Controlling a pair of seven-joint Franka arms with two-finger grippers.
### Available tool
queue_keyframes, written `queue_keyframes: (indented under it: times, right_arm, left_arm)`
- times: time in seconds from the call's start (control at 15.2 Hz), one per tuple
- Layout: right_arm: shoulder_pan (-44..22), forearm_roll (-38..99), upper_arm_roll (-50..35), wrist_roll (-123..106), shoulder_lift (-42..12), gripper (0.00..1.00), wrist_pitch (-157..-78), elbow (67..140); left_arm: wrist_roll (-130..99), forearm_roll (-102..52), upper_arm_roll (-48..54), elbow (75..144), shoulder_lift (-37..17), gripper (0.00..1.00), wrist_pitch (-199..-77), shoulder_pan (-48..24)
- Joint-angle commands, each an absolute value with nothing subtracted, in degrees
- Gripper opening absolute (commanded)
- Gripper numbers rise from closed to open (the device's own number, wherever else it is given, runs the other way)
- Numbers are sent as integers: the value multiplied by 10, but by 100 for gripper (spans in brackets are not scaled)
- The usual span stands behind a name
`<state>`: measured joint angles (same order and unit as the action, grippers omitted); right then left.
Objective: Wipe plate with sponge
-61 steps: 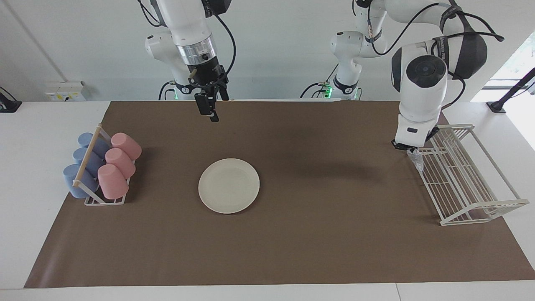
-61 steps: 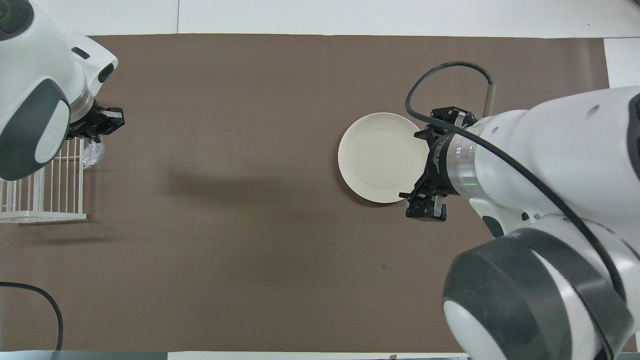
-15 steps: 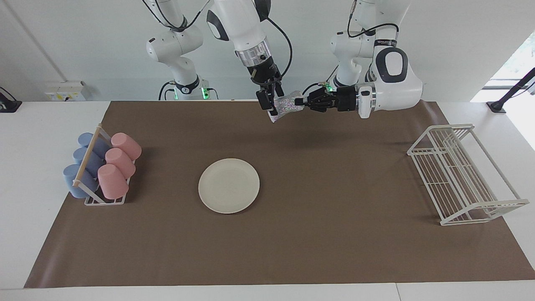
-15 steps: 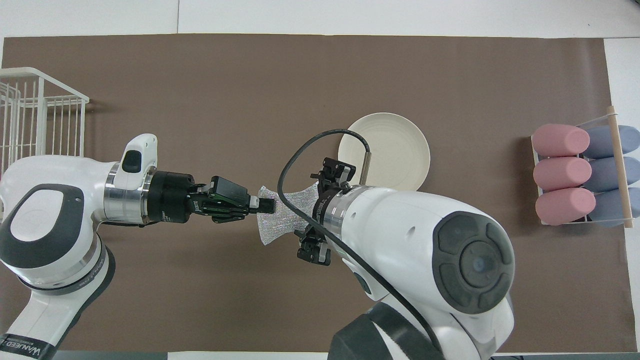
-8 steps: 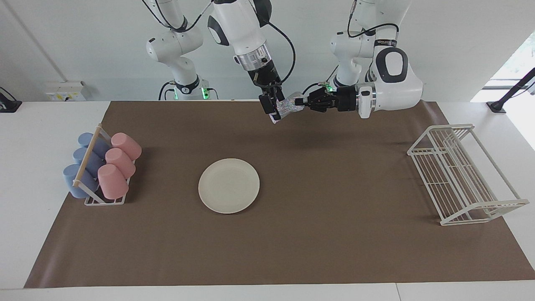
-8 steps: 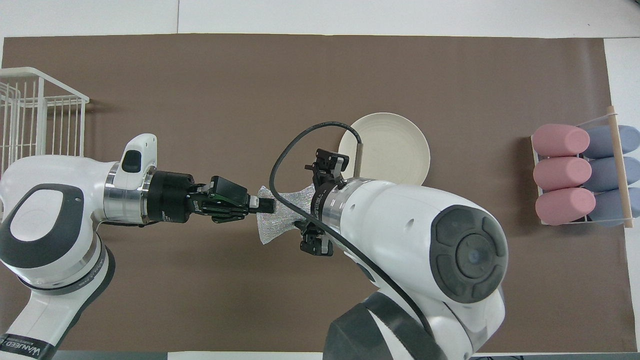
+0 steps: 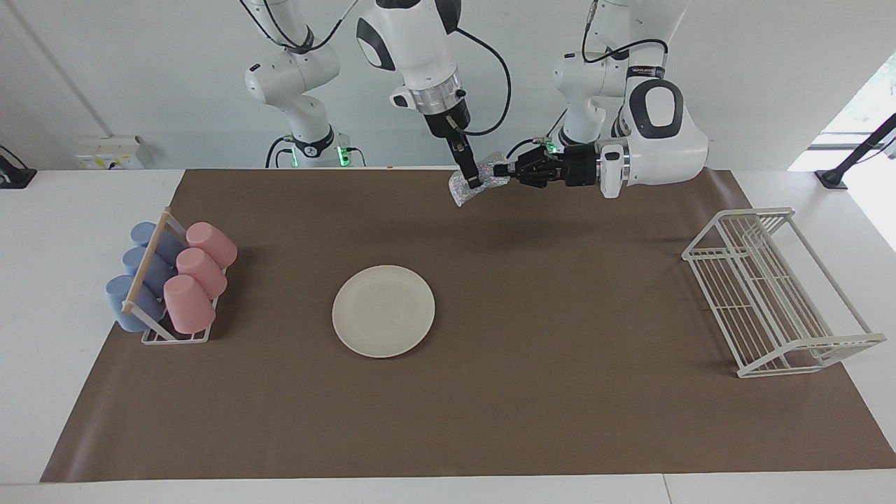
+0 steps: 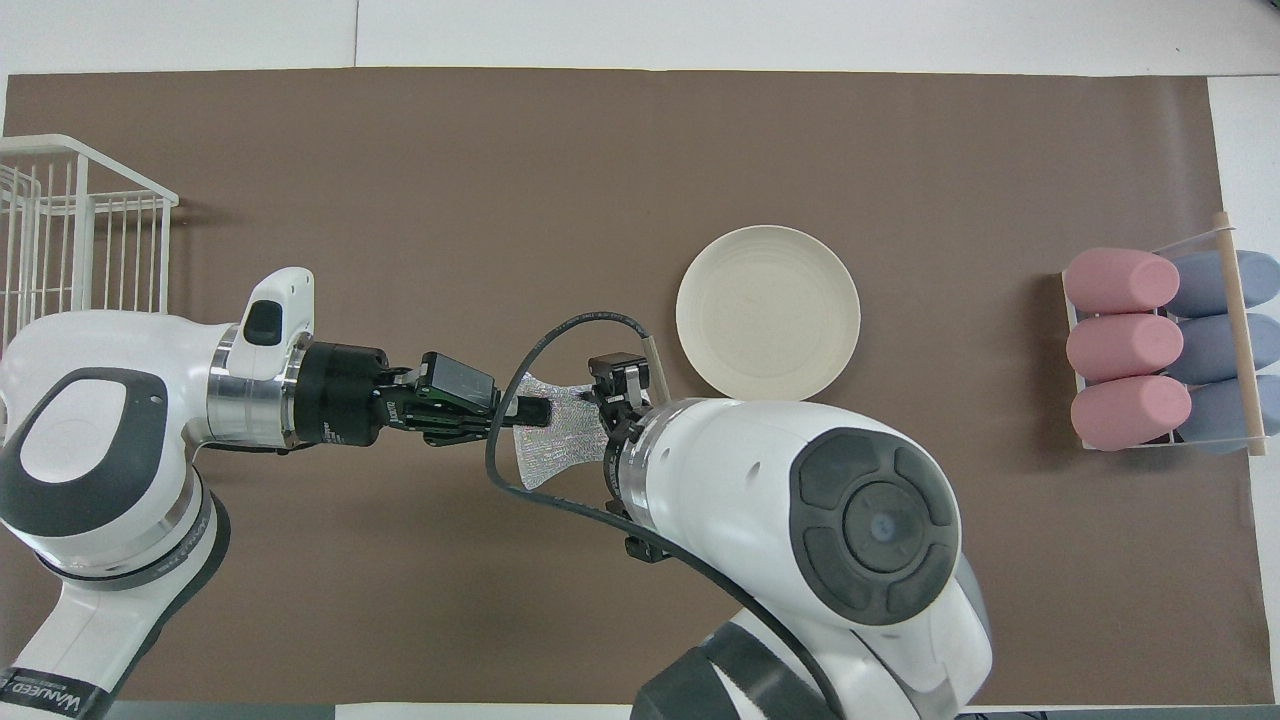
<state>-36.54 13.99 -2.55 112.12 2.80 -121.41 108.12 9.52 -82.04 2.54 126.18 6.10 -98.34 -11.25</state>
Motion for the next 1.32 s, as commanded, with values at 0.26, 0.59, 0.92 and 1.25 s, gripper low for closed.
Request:
queue_keyframes:
  times: [0.26,0.59,0.92,1.25]
  right_arm:
    - [-350,151,-24,1113,14,100,-1270,1080]
    - [-353,150,-25,1143,11,89,-1273,1080]
    - [-353,148,-25,1142,11,0,-1271,1077]
    - [-350,149,-25,1151,11,0,-1265,1071]
  left_arm:
    - [105,-831,21,1275,73,0,-979,-117]
    - [105,-831,21,1275,73,0,-980,-117]
    - [105,-831,21,1276,73,0,-979,-118]
    - [105,-831,21,1276,73,0,-979,-118]
